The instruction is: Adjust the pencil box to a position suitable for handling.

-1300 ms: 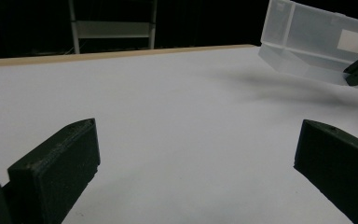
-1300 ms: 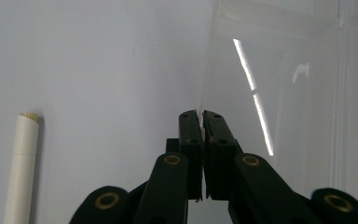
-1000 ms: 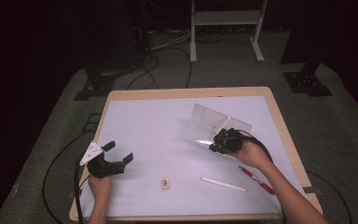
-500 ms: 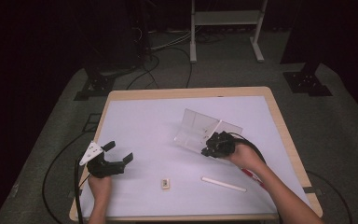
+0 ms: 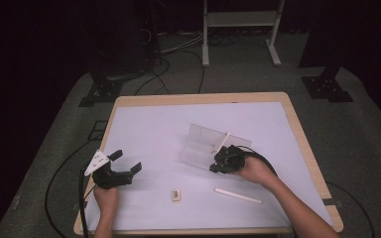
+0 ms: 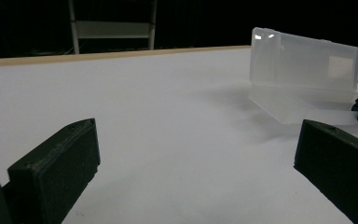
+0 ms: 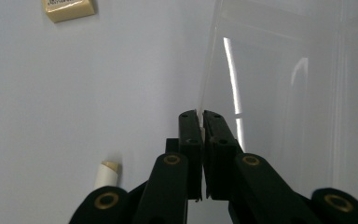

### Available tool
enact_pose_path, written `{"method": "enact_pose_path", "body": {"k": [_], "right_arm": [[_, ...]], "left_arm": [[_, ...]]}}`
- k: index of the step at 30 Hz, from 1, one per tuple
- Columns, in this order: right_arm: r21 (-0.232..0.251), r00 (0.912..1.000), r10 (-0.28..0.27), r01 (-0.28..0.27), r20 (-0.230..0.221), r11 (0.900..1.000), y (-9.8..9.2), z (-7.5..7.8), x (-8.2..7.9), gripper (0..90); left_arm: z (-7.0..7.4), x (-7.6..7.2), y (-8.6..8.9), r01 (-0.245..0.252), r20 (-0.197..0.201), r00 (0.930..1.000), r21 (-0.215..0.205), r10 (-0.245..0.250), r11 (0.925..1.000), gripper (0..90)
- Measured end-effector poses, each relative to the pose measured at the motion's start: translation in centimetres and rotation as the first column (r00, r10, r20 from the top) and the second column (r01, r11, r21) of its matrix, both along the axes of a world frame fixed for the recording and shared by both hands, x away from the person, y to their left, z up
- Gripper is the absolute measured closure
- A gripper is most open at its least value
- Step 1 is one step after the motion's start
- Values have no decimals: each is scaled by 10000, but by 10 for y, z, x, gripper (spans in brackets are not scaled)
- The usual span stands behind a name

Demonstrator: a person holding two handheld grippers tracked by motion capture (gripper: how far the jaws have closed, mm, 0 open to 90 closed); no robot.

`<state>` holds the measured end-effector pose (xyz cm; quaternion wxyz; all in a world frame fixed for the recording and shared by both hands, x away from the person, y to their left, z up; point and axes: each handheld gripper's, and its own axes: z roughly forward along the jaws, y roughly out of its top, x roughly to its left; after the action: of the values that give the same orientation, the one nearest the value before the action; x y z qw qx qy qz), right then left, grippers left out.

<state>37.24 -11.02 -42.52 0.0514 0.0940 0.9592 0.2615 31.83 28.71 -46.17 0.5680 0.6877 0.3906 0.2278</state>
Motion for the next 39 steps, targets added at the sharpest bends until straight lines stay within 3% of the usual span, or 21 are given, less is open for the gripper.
{"method": "enact_pose_path", "body": {"k": [14, 28, 39], "right_arm": [[-275, 9994, 168, -177, -317, 9995, 11, -15, 1, 864], [-2, 9978, -24, 24, -663, 10000, 8, -17, 3, 850], [626, 9965, -400, 447, -740, 9970, -1, -6, 3, 694]], "left_arm": [[0, 0, 0, -2, -23, 10000, -12, 2, 10000, 0], [0, 0, 0, -6, -3, 10000, -14, 6, 10000, 0], [0, 0, 0, -16, 14, 10000, -64, 16, 10000, 0]]}}
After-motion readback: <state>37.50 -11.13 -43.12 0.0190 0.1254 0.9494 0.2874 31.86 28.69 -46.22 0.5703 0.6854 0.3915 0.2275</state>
